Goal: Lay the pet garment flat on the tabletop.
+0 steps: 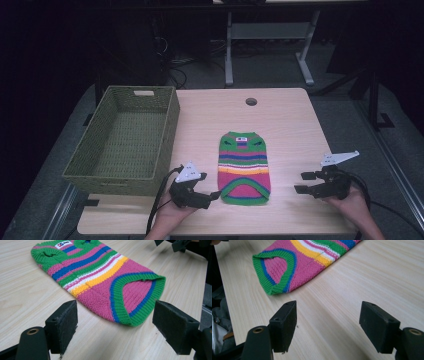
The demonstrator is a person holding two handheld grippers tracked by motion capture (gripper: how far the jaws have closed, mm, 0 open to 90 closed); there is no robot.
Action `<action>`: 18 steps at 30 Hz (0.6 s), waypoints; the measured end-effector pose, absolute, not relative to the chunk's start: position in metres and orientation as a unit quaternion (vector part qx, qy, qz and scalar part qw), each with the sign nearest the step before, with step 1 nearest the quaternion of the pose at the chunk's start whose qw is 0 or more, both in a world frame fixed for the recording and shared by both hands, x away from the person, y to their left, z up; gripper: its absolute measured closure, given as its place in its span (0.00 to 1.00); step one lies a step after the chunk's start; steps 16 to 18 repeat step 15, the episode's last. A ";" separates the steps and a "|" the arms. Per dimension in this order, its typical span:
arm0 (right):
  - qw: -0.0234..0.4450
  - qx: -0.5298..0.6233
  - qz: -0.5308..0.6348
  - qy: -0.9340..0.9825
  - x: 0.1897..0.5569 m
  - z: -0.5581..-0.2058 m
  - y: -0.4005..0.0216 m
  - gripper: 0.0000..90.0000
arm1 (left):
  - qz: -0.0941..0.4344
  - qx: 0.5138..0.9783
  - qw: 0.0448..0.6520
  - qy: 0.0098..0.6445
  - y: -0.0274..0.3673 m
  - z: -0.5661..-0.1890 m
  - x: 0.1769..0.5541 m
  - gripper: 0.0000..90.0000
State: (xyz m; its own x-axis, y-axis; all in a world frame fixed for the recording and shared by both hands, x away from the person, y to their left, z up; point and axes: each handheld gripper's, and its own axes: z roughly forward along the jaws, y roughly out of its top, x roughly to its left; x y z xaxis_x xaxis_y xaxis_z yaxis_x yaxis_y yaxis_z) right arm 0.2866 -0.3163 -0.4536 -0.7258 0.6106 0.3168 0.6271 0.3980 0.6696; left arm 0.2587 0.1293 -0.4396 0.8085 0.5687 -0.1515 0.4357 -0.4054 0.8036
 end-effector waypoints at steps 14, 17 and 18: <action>-0.008 -0.380 -0.420 -0.824 0.262 -0.462 -0.325 0.31 | 0.069 0.832 0.456 0.310 0.145 -0.444 0.246 0.20; -0.012 -0.378 -0.422 -0.824 0.261 -0.462 -0.325 0.31 | 0.071 0.830 0.458 0.310 0.146 -0.443 0.245 0.20; -0.012 -0.378 -0.422 -0.824 0.261 -0.462 -0.325 0.31 | 0.071 0.830 0.458 0.310 0.146 -0.443 0.245 0.20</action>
